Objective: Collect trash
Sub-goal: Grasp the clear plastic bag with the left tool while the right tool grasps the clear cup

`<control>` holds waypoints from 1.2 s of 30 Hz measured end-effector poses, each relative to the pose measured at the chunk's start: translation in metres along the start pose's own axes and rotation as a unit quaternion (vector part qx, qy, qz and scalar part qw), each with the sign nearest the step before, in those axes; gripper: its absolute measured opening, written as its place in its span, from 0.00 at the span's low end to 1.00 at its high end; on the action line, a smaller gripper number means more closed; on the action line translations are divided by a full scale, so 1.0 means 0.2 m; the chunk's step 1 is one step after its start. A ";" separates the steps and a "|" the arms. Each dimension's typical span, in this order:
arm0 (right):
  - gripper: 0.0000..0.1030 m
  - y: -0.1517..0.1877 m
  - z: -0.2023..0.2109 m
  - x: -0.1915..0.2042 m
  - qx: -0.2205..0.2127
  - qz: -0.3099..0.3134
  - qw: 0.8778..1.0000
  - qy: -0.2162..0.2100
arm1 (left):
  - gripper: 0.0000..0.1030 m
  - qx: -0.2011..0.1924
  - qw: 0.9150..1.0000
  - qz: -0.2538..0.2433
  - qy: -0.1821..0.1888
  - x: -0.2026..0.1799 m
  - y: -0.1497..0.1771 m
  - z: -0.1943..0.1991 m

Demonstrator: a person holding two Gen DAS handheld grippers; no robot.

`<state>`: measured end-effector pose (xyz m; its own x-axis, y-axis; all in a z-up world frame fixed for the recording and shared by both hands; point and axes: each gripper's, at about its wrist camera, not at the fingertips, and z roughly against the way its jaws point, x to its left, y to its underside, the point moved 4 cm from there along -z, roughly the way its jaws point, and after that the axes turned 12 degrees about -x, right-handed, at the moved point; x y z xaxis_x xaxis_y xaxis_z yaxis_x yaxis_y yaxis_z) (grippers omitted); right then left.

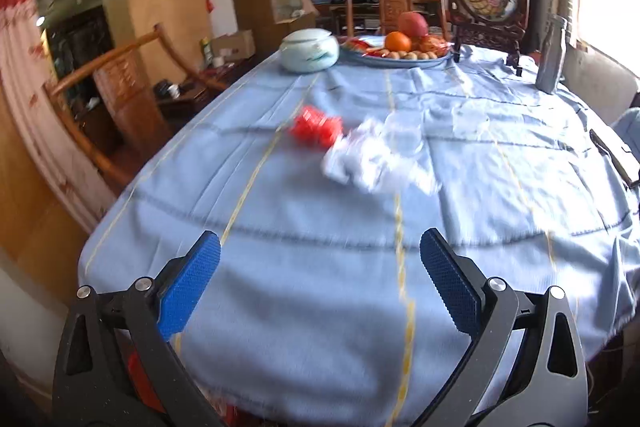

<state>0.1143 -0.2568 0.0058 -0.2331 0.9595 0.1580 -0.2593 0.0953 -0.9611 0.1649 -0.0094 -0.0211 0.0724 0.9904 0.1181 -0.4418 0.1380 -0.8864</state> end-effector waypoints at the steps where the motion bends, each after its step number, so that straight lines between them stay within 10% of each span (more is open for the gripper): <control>1: 0.95 -0.02 -0.05 0.00 0.004 0.002 1.000 -0.003 | 0.93 -0.008 1.000 -0.010 0.003 -0.02 -0.04 -0.04; 6: 0.95 -0.09 -0.30 -0.06 0.032 0.000 0.999 -0.004 | 0.93 -0.013 0.999 -0.048 0.010 -0.10 -0.17 -0.26; 15: 0.95 -0.15 -0.87 -0.18 0.099 -0.041 0.994 -0.022 | 0.91 0.116 0.991 0.031 0.050 -0.09 -0.11 -0.73; 20: 0.95 -0.09 -1.15 -0.19 0.140 -0.032 0.990 -0.011 | 0.41 0.125 0.988 0.048 0.081 -0.11 -0.11 -0.78; 36: 0.94 0.07 -1.30 -0.19 0.175 -0.006 0.985 0.005 | 0.36 0.039 0.977 0.148 0.146 0.03 -0.20 -0.64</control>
<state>0.3633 -0.2225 -0.0716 -0.2197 0.9614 0.1658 -0.5690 0.0118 -0.8223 0.2974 -0.0114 -0.0426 0.1789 0.9428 -0.2812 -0.5487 -0.1416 -0.8239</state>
